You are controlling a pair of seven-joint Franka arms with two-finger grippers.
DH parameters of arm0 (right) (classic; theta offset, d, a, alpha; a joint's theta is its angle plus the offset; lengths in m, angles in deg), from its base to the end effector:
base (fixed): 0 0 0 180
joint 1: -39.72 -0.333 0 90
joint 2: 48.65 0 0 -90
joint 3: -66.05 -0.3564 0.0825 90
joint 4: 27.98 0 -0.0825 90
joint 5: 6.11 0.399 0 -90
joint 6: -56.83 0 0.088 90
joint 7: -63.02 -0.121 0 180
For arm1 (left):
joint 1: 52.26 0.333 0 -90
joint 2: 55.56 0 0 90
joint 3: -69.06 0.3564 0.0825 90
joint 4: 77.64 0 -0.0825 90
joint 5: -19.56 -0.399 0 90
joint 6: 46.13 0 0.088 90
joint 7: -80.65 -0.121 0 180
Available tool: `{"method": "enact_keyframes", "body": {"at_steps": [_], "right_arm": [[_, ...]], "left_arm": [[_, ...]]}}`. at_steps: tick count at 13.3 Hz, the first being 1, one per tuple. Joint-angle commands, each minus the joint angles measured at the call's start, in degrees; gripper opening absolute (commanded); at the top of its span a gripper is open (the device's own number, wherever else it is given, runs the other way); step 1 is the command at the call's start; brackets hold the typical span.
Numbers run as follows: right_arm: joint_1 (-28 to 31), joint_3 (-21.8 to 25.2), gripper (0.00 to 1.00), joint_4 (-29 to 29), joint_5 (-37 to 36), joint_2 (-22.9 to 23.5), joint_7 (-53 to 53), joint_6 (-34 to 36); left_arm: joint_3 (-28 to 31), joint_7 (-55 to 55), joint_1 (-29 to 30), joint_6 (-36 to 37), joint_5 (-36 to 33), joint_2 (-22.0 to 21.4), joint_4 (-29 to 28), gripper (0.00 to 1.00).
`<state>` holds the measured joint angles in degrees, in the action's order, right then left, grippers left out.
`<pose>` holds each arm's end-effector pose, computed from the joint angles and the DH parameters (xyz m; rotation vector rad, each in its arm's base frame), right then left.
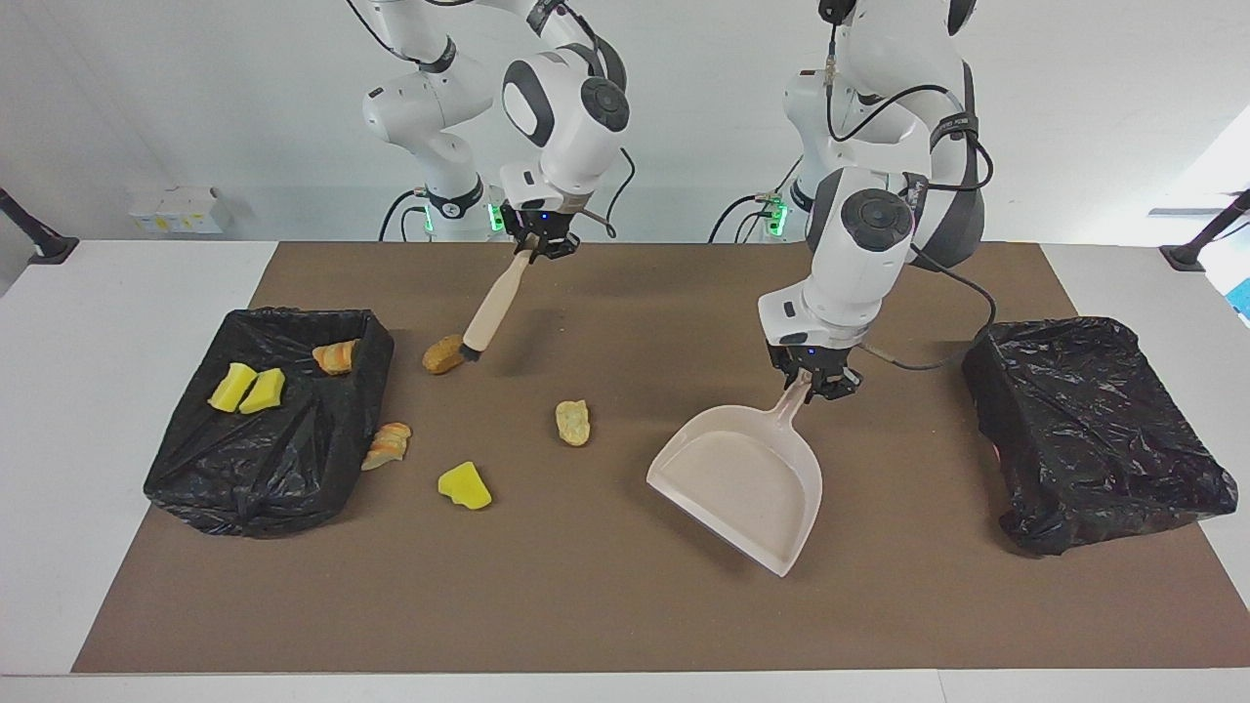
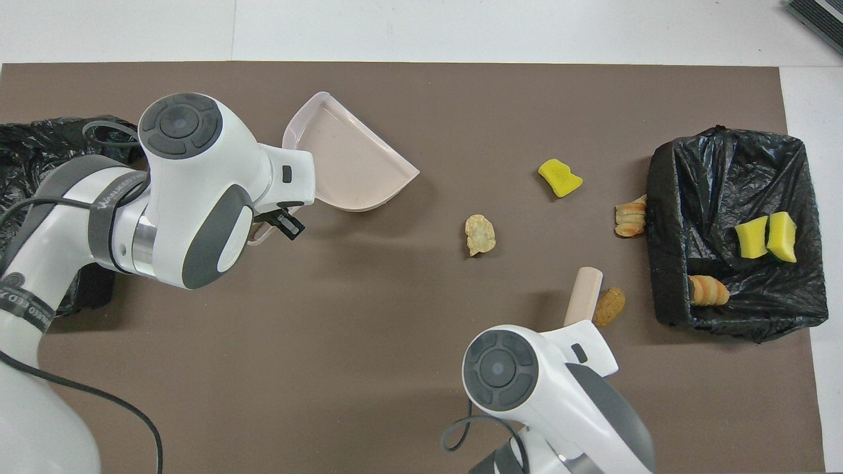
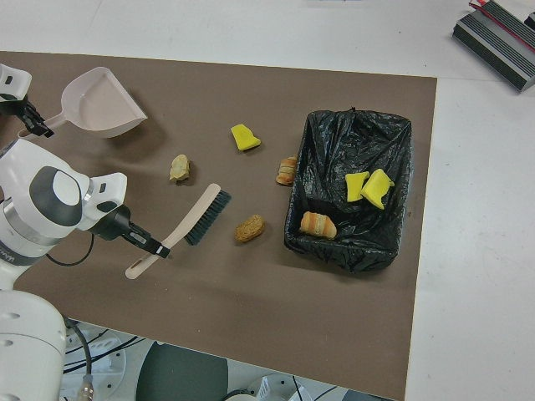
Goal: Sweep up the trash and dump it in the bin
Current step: 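Lift the brush with the right gripper while the left gripper positions the dustpan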
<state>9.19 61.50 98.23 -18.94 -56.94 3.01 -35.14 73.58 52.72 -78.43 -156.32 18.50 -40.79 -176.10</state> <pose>0.3820 0.2373 0.4390 2.6001 -0.4987 -0.1839 0.6043 -0.2426 0.4501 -2.8140 1.3149 0.0843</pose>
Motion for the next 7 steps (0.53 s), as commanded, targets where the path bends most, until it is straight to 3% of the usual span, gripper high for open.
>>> {"method": "enact_keyframes", "body": {"at_steps": [1, 4, 7], "right_arm": [[4.24, -0.72, 0.00, 1.93, -1.32, -0.85, 2.36, 3.20], [5.91, -0.81, 0.00, 9.56, -0.97, -5.50, 2.01, -1.35], [7.93, -0.72, 0.00, 15.98, -0.62, -9.37, 6.21, -4.87]], "left_arm": [[-0.04, -7.12, -0.80, 3.39, -3.93, -1.84, -0.94, 0.00], [-0.21, -16.60, -1.86, 3.41, -6.06, -4.73, -5.84, 0.00], [-0.30, -18.30, -2.82, 2.61, -6.15, -6.33, -9.03, 0.00]]}}
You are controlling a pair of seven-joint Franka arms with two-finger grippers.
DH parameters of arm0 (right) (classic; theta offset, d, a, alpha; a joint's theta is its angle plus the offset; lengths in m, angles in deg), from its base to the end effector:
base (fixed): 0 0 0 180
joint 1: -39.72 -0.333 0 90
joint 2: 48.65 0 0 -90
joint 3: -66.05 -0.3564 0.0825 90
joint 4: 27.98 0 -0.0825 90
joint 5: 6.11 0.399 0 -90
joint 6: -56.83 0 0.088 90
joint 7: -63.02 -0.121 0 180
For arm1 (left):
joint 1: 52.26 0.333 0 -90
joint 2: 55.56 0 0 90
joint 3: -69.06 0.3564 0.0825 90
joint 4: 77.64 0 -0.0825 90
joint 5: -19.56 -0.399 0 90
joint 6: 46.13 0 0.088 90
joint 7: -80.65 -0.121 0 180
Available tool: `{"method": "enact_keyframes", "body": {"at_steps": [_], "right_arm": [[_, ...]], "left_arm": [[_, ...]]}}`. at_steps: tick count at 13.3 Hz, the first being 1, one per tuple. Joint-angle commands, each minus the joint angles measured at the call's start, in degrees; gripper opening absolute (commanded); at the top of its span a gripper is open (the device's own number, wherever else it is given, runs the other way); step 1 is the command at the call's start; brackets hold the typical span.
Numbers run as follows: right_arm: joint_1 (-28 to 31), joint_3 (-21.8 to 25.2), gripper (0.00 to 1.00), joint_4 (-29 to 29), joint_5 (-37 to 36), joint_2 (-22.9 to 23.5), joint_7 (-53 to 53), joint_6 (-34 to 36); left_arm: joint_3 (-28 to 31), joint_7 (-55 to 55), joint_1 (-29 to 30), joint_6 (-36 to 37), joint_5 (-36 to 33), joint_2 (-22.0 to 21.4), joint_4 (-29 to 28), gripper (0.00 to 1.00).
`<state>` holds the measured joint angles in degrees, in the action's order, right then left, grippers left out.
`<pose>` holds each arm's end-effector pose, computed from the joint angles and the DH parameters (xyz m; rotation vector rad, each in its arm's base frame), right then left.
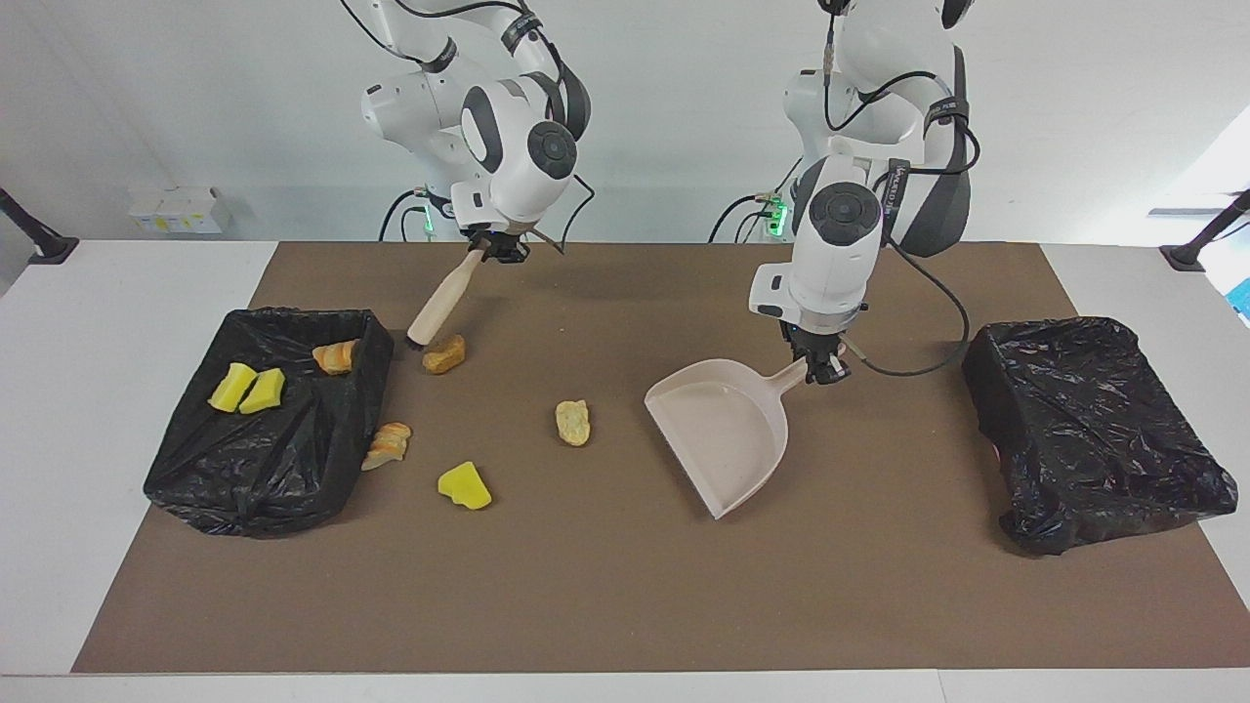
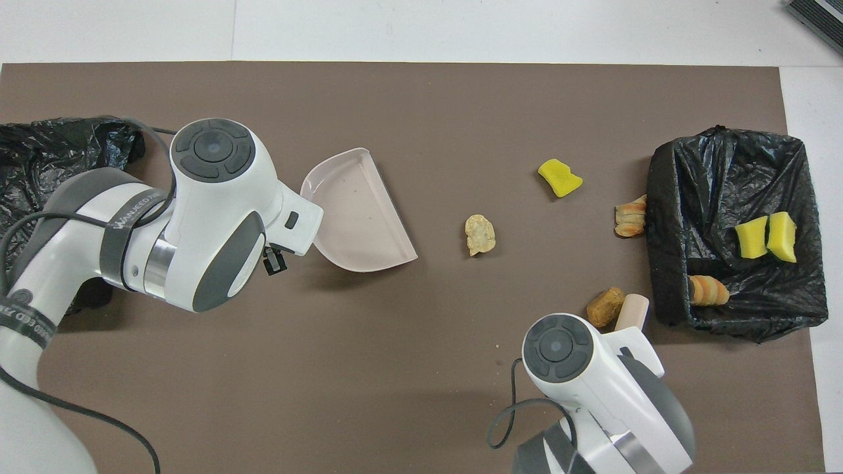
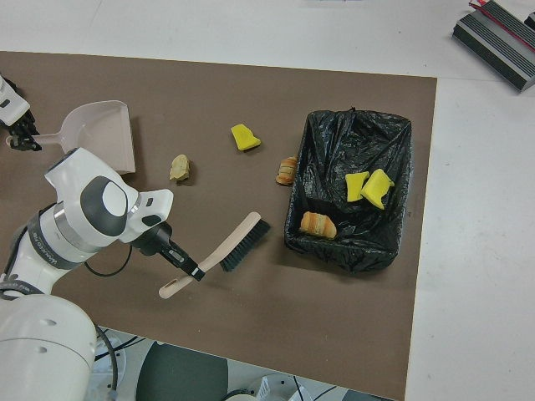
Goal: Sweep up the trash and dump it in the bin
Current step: 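Lift the brush with the right gripper while the left gripper positions the dustpan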
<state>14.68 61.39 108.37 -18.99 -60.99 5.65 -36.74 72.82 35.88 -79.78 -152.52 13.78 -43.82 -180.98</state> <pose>0.3578 0.1750 0.3977 2.5366 -0.5328 -0.3001 0.5689 -0.2429 0.4386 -2.4911 1.7639 0.2578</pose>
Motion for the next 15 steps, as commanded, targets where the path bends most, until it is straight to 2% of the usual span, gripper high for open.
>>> {"method": "enact_keyframes", "body": {"at_steps": [1, 5, 9, 13, 15], "right_arm": [[3.67, -0.61, 0.00, 7.95, -0.57, -6.37, 4.97, -6.41], [4.30, -0.70, 0.00, 9.65, -0.22, -6.38, 10.86, -15.39], [4.12, -0.88, 0.00, 8.77, 5.22, -3.31, 21.40, -27.16], [0.70, -0.88, 0.00, 0.00, 11.80, 3.01, 21.25, -28.68], [-1.67, -0.96, 0.00, -2.91, 13.40, 7.75, 18.36, -31.04]], "left_arm": [[0.46, -1.46, -1.65, -1.62, -1.43, -3.30, -4.85, 0.00], [0.37, -6.18, -3.94, -6.63, -1.35, -2.07, -6.26, 0.00], [0.46, -9.02, -3.94, -11.11, -1.43, 0.12, -6.26, 0.00], [0.37, -9.10, -3.94, -14.63, -1.43, 2.76, -5.82, 0.00], [0.37, -9.10, -3.94, -14.55, -1.34, 2.77, -5.82, 0.00]]}}
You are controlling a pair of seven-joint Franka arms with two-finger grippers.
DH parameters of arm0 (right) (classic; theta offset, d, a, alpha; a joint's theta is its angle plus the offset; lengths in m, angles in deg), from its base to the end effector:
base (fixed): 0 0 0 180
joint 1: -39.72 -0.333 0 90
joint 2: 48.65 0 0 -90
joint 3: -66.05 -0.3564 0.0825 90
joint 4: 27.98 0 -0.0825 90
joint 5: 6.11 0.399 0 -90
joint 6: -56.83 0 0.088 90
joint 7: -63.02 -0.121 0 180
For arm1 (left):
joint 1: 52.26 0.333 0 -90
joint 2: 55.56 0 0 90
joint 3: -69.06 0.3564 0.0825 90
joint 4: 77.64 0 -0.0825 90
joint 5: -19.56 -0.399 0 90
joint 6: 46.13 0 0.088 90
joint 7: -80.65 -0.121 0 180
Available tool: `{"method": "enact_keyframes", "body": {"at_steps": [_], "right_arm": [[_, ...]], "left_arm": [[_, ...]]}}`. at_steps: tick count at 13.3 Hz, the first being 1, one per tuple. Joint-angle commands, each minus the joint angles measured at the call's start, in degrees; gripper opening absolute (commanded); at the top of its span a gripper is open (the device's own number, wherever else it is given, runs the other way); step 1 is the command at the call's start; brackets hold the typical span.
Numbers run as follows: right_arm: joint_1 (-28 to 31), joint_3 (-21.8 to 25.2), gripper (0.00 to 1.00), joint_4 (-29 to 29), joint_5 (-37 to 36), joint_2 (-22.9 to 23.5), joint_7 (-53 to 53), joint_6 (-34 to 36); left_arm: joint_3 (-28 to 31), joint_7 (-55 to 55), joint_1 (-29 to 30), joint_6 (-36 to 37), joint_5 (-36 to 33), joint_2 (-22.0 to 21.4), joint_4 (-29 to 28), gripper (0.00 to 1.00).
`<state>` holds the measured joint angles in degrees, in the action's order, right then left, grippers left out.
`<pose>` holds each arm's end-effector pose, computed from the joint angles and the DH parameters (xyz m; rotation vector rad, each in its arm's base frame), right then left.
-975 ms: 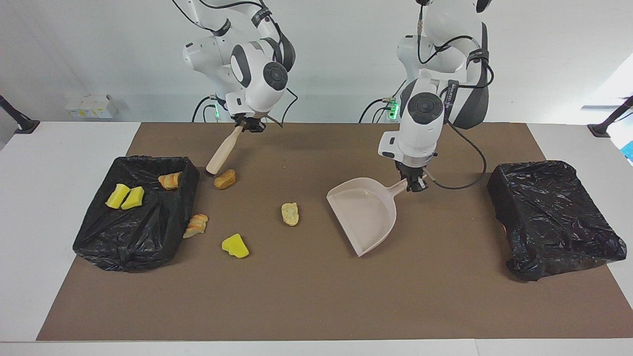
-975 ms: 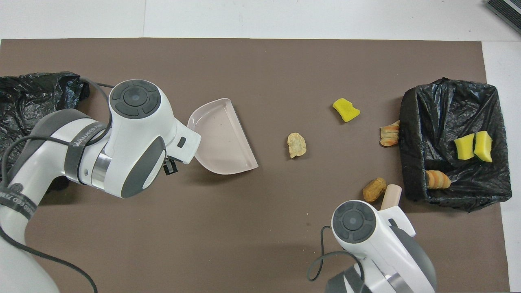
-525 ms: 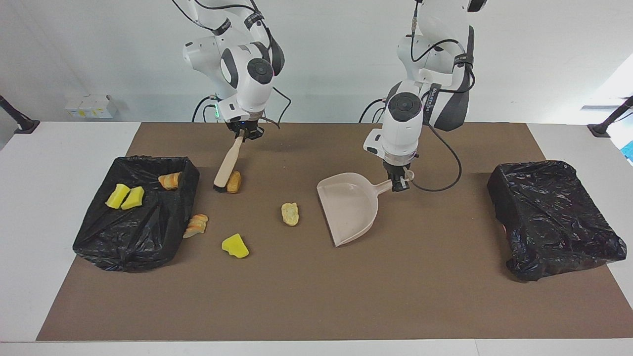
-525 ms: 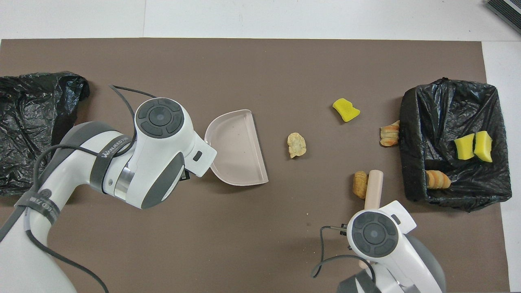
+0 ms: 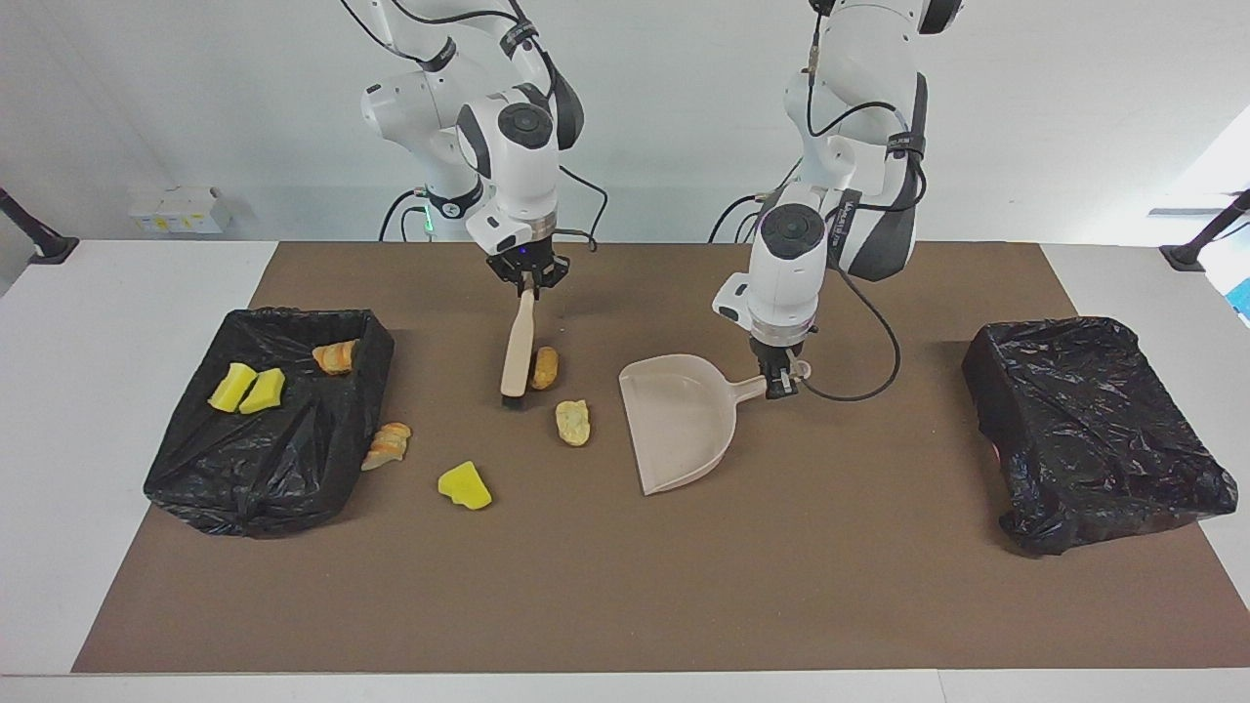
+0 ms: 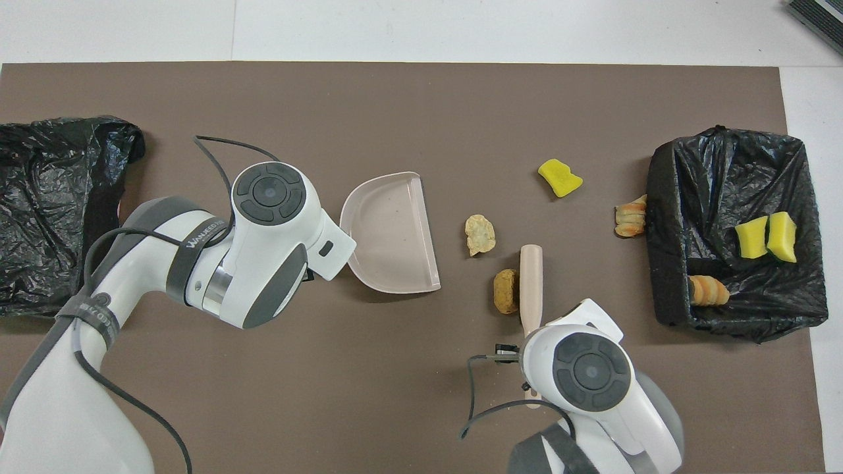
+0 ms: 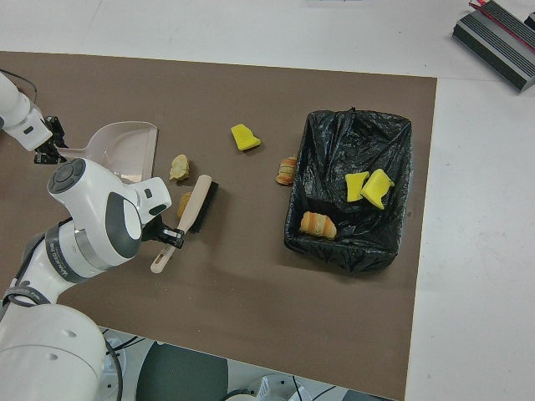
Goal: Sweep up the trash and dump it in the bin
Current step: 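Sweep the bread pieces into the dustpan with the right gripper's brush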
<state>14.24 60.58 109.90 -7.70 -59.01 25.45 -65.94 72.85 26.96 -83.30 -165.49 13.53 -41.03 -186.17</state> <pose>0.3964 0.2363 0.3926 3.0567 -0.1557 -0.0719 0.5611 -0.2840 0.3831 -2.2635 2.0437 0.1329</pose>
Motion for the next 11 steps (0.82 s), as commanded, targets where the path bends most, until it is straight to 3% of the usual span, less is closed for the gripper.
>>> {"method": "enact_keyframes", "body": {"at_steps": [1, 7, 11], "right_arm": [[-1.68, -0.16, 0.00, -6.02, 2.12, 8.05, -3.28, -3.50], [-2.74, -0.16, 0.00, -19.47, 8.00, 16.94, -6.19, -2.90], [-3.79, -2.00, 0.00, -22.91, 12.99, 18.35, -1.13, -3.52]], "left_arm": [[0.34, -0.19, -0.43, -1.49, -1.09, -0.20, -0.98, 0.00], [0.34, -0.10, 0.36, -1.31, -1.00, -0.99, -3.26, 0.00], [0.34, 0.43, 0.36, -1.75, -0.92, -1.34, -4.06, 0.00]]}}
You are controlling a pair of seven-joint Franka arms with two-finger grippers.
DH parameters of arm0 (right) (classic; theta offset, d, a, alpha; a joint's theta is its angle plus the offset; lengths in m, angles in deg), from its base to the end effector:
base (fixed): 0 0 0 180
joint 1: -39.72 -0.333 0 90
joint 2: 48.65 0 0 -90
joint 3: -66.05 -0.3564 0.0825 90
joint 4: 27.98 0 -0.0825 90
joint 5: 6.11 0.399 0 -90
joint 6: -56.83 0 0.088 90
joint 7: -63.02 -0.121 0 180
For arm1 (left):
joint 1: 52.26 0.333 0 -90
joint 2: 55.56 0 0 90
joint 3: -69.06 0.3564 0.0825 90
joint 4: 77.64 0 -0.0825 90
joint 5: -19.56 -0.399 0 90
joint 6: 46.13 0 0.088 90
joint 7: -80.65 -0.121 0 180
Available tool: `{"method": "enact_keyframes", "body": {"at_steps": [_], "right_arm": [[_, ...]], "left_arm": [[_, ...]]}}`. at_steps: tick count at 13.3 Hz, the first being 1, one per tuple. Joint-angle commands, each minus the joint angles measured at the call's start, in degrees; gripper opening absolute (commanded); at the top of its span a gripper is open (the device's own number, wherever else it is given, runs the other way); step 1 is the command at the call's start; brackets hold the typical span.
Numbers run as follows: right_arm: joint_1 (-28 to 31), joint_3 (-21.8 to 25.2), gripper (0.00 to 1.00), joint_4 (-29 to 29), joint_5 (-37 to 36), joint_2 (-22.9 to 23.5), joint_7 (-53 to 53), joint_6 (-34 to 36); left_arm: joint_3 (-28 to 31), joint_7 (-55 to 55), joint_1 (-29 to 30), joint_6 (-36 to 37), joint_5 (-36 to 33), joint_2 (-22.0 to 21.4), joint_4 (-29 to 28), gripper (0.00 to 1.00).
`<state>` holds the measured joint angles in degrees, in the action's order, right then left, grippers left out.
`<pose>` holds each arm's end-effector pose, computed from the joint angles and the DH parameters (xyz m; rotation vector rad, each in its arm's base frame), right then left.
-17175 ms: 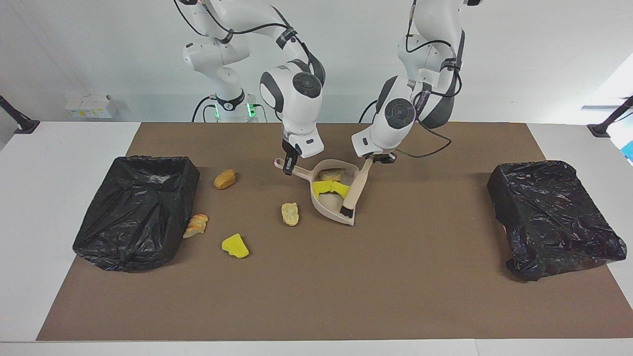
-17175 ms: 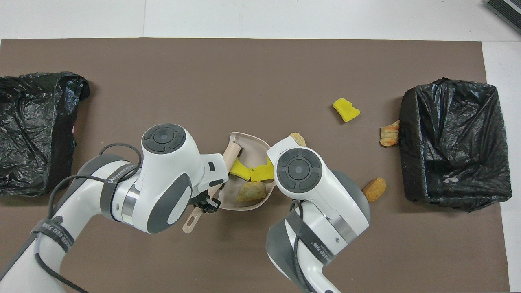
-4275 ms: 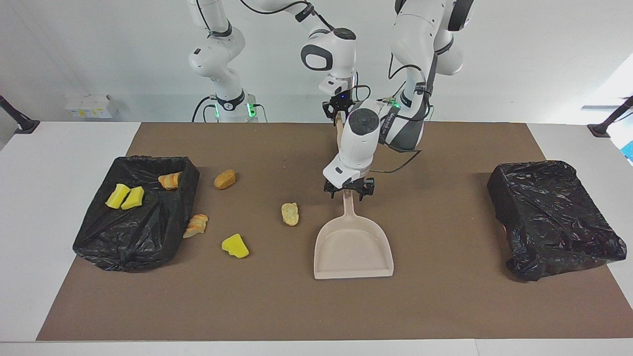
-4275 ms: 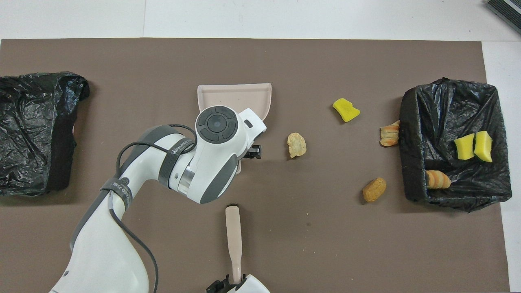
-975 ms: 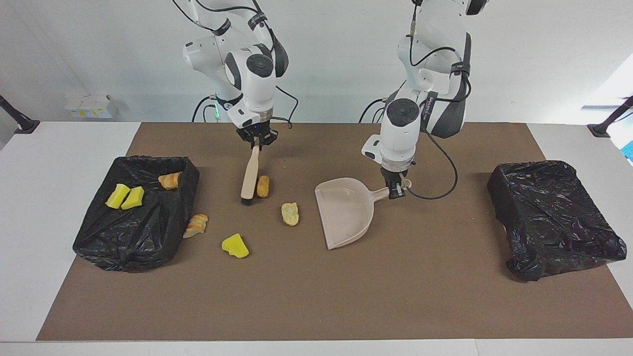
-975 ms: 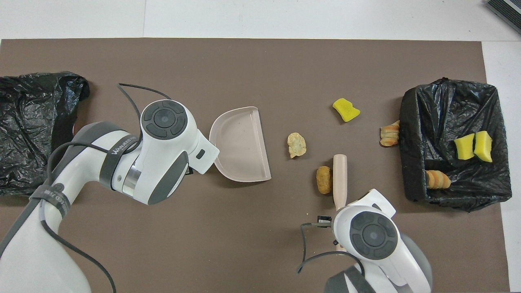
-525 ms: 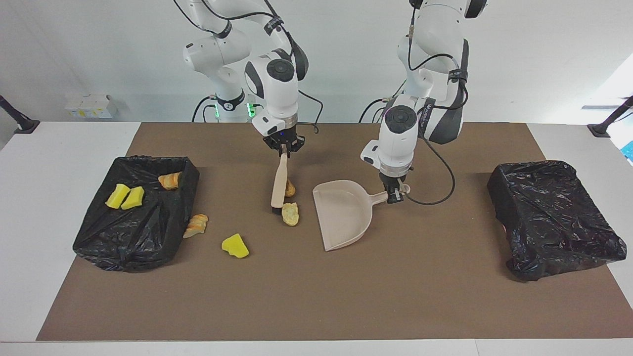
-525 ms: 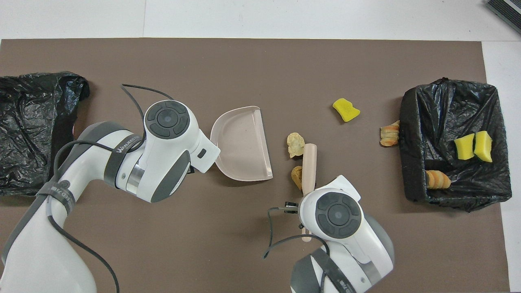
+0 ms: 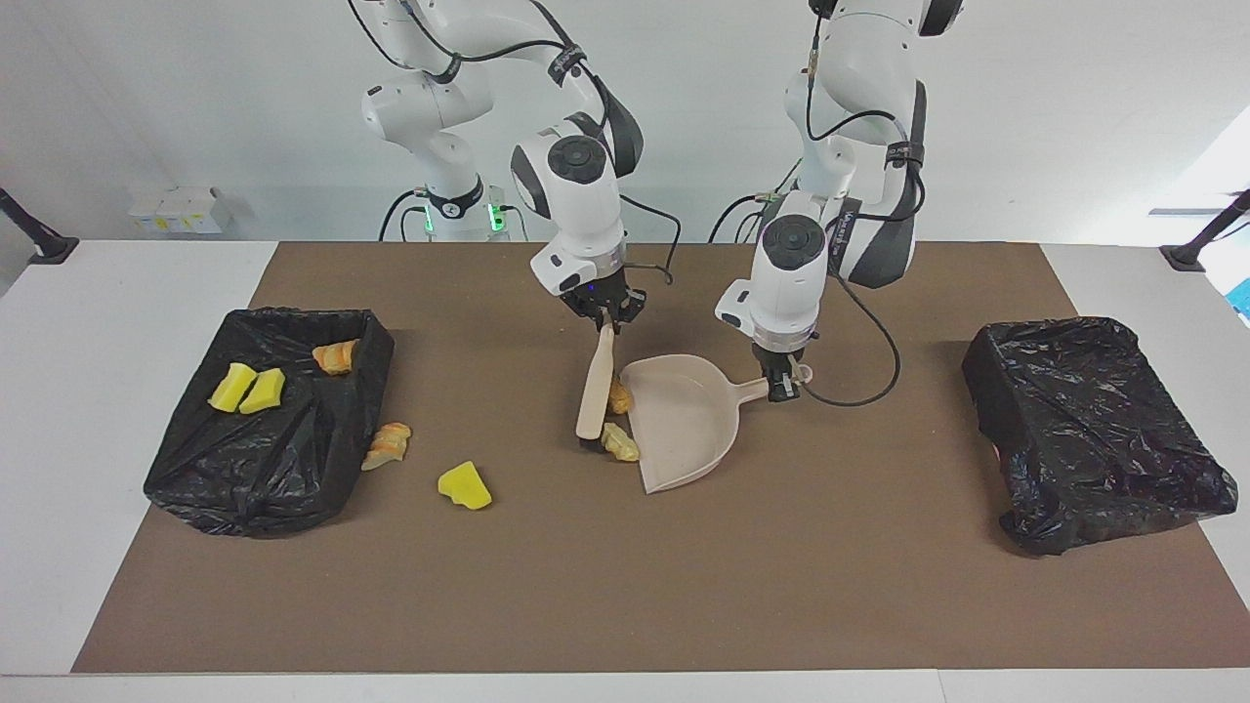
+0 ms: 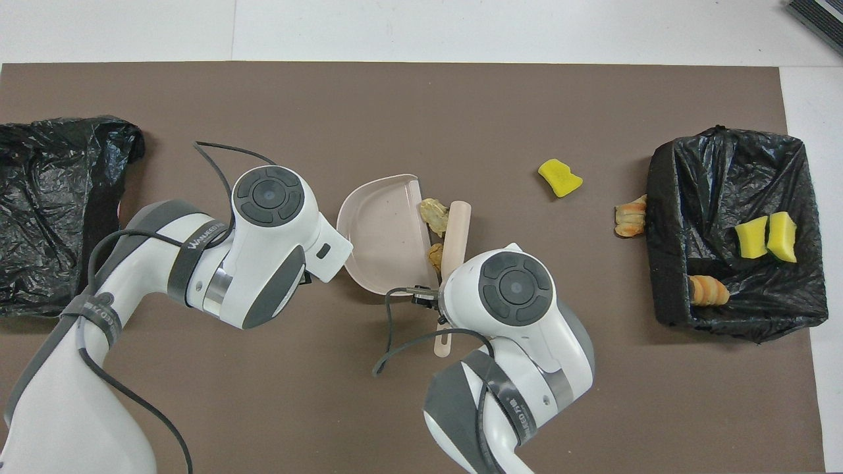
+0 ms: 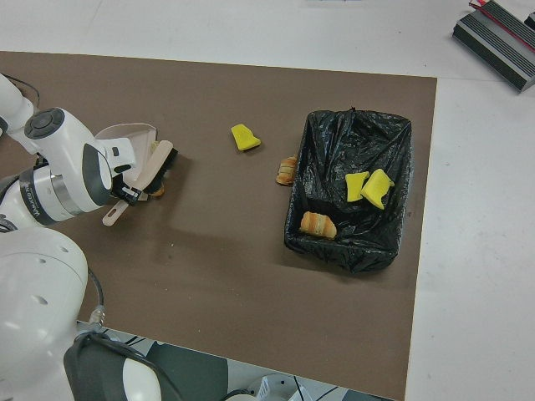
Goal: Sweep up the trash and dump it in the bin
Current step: 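Sweep the bread pieces into the dustpan with the right gripper's brush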
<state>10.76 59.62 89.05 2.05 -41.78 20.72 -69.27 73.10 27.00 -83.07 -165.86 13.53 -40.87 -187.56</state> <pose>0.4817 0.3484 0.4063 -2.9995 0.3062 0.0778 0.5582 -0.2767 0.3708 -2.2736 2.0373 0.1642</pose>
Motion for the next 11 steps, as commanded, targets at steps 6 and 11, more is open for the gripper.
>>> {"method": "enact_keyframes", "body": {"at_steps": [6, 11], "right_arm": [[3.98, -0.07, 0.00, -7.33, 14.08, -2.38, 18.21, 13.93], [10.49, 0.72, 0.00, -10.49, 4.18, -3.44, 16.91, 23.52]], "left_arm": [[0.09, 0.56, 0.14, -1.47, -0.83, -1.59, -2.85, 0.00], [0.09, 0.65, 0.14, -2.00, -0.74, -1.94, -3.55, 0.00]]}}
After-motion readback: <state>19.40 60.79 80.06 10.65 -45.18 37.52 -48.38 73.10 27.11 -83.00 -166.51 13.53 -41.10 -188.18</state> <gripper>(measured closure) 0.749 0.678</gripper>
